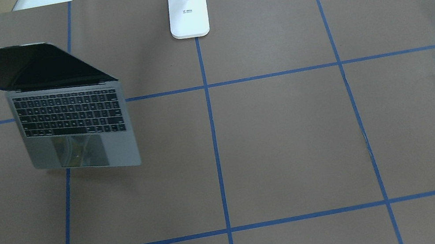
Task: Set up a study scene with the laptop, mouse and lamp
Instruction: 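Carry the open laptop with the left gripper toward the table center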
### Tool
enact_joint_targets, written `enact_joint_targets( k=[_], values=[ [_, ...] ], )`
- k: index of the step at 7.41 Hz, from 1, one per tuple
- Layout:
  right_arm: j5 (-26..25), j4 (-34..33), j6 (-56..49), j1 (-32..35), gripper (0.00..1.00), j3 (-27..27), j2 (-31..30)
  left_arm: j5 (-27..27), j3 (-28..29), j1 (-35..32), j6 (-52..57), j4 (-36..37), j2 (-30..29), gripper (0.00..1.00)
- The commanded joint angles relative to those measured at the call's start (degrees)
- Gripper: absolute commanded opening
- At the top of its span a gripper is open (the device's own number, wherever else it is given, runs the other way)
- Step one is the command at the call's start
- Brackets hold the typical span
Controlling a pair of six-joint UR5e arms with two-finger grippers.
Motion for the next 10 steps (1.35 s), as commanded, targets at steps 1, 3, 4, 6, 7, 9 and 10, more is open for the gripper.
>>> enact_joint_targets(
  k=[1, 3, 4, 6, 7, 9, 10],
  values=[
    [0.34, 0.06, 0.23, -0.03, 0.99, -0.77, 0.08, 8.20, 3.88, 11.47, -6.84, 12.58, -16.63, 0.00],
    [0.60, 0.06, 0.23, 0.05, 0.99, -1.38, 0.08, 8.56, 19.91, 15.61, -10.44, 12.35, -31.30, 0.00],
    [0.52, 0.15, 0.23, -0.03, 0.99, -1.56, 0.08, 9.96, 23.30, 18.16, -10.54, 11.82, -34.33, 0.00],
    [0.52, 0.32, 0.23, 0.05, 0.99, -2.69, 0.08, 13.99, 26.49, 22.74, -13.15, 9.47, -34.36, 0.00],
    [0.43, 0.41, 0.14, -0.03, 0.99, -3.49, 0.08, 14.97, 31.63, 23.11, -17.26, 3.09, -35.58, 0.00],
    [0.43, 0.41, 0.14, 0.05, 0.99, -3.76, 0.08, 16.03, 38.96, 22.94, -17.40, -0.91, -38.84, 0.00],
    [0.43, 0.41, 0.05, 0.05, 0.99, -4.11, 0.08, 19.17, 41.16, 22.67, -16.96, -3.54, -38.75, 0.00]
  ],
)
